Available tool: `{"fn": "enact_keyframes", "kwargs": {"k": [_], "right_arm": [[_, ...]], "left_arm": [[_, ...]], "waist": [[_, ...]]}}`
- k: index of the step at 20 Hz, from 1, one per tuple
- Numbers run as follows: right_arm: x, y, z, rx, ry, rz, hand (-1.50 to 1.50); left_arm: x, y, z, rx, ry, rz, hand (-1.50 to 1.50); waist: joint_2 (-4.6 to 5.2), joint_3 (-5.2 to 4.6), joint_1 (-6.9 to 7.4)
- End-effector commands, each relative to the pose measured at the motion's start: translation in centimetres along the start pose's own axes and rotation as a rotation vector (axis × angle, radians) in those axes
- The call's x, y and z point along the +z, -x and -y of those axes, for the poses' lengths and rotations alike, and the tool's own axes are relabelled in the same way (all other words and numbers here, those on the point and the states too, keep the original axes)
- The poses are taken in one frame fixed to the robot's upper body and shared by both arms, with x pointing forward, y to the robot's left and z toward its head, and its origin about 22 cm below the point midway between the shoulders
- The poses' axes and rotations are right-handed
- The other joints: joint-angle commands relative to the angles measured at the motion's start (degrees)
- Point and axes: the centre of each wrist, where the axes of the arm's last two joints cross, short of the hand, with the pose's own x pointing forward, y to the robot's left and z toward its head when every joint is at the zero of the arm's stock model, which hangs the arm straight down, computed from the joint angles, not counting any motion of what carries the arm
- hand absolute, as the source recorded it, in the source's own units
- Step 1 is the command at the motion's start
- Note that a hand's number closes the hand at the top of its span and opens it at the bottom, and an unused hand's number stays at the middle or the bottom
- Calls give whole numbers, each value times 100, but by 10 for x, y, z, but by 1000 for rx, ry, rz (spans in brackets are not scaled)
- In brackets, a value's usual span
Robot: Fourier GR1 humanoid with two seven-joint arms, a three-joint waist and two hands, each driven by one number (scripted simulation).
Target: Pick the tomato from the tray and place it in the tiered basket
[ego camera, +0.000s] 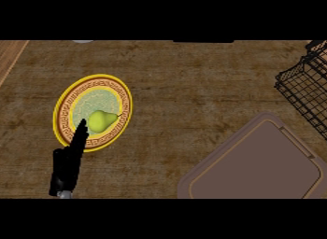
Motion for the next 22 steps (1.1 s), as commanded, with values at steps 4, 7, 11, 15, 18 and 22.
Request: {"fn": "enact_keyframes", "kwargs": {"k": [4, 7, 11, 15, 18, 22], "right_arm": [[-13, 15, -53, -164, -49, -54, 150], [-16, 27, -52, -363, -108, -105, -150], [-18, 18, -61, -504, -97, -82, -150], [-27, 34, -51, -681, -33, -47, -150], [-23, 30, -40, -727, 74, -19, -150], [-36, 52, 6, -763, 306, -79, -150]], "left_arm": [[-12, -4, 1, 13, 8, 1, 0], [4, 13, -3, -2, -18, -10, 0], [3, 7, 5, 7, 17, -16, 0], [0, 13, 12, 4, 4, -5, 0], [16, 18, 4, -6, -16, -11, 0], [-9, -1, -10, 7, -15, -12, 0]], "waist": [[34, 2, 29], [11, 3, 1], [21, 4, 35], [35, 8, 17], [-19, -2, -43], [-8, -4, -118]]}}
